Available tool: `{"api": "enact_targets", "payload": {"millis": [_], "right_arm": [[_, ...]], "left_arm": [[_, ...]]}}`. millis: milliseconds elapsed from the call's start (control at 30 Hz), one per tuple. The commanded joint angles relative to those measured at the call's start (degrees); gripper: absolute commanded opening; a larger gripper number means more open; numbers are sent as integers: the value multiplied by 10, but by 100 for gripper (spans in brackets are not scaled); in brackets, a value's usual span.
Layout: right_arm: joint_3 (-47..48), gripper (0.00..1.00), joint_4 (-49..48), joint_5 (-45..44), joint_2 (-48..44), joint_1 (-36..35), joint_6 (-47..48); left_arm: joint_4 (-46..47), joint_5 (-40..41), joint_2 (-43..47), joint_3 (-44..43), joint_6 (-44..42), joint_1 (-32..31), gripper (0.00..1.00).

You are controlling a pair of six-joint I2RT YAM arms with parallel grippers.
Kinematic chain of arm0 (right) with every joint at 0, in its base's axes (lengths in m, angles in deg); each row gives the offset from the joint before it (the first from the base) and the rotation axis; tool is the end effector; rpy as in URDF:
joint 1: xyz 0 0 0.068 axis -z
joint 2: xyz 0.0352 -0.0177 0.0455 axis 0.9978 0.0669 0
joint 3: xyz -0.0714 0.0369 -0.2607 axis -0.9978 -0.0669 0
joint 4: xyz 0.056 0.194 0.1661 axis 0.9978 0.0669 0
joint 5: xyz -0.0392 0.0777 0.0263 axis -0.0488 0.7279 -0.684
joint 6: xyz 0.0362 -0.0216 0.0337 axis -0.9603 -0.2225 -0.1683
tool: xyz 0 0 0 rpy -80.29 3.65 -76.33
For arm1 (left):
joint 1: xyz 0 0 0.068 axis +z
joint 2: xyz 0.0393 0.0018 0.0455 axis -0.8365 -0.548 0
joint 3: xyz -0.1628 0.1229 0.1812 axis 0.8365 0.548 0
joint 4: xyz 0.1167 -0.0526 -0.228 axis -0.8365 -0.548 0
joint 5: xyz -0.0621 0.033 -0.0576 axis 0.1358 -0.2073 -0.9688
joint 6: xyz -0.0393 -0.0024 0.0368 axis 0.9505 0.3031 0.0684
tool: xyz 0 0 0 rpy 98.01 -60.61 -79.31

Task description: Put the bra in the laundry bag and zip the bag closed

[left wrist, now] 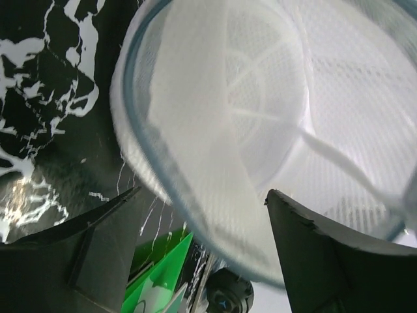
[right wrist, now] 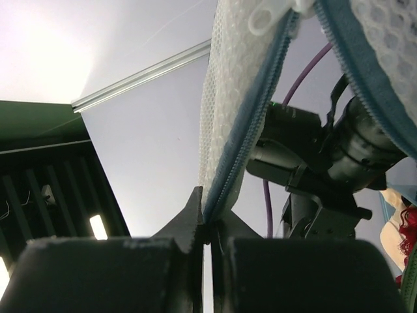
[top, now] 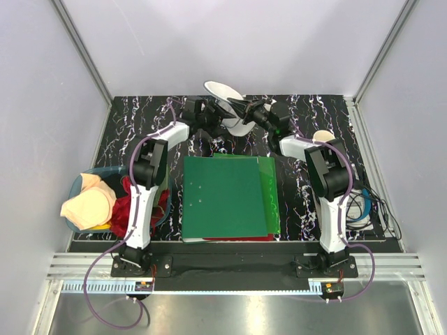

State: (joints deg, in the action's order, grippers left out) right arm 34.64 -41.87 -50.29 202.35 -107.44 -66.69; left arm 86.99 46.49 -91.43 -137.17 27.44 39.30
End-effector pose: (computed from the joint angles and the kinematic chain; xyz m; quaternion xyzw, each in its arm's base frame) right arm 0.4448 0.1903 0.2303 0.3489 0.5668 0.7337 0.1366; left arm 0.5037 -0.1758 0.1618 -0.2787 0.8145 -0.4723 0.1894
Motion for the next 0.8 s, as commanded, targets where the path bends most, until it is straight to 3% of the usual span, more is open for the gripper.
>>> {"api": "enact_targets", "payload": {"millis": [0, 33, 133, 167, 233, 367, 467, 667, 767], "right_arm": [[-4, 0, -35, -19, -63, -11, -107], [-6, 0, -33, -21, -68, -11, -105], [-29, 0, -32, -24, -78, -10, -109], [-47, 0, -36, -26, -81, -10, -112], [-63, 0, -49, -32, -86, -9, -122], [-72, 0, -54, -27, -85, 6, -135], [-77, 0, -59, -38, -83, 17, -145], [-111, 8, -109, -69, -71, 55, -175], [-126, 13, -120, -80, -58, 109, -168]], "left_arm": [[33, 16, -21, -42, 22, -5, 74], [32, 16, -21, -43, 22, -5, 60], [-9, 34, -1, -45, -11, -1, 38], [-28, 44, 7, -48, -56, 2, 18], [-97, 84, 41, -53, -108, 8, 0], [-173, 135, 105, -33, -234, 24, 0], [-200, 158, 152, 2, -284, 33, 0], [-213, 164, 196, 43, -303, 33, 0], [-225, 168, 201, 41, -305, 29, 0]]}}
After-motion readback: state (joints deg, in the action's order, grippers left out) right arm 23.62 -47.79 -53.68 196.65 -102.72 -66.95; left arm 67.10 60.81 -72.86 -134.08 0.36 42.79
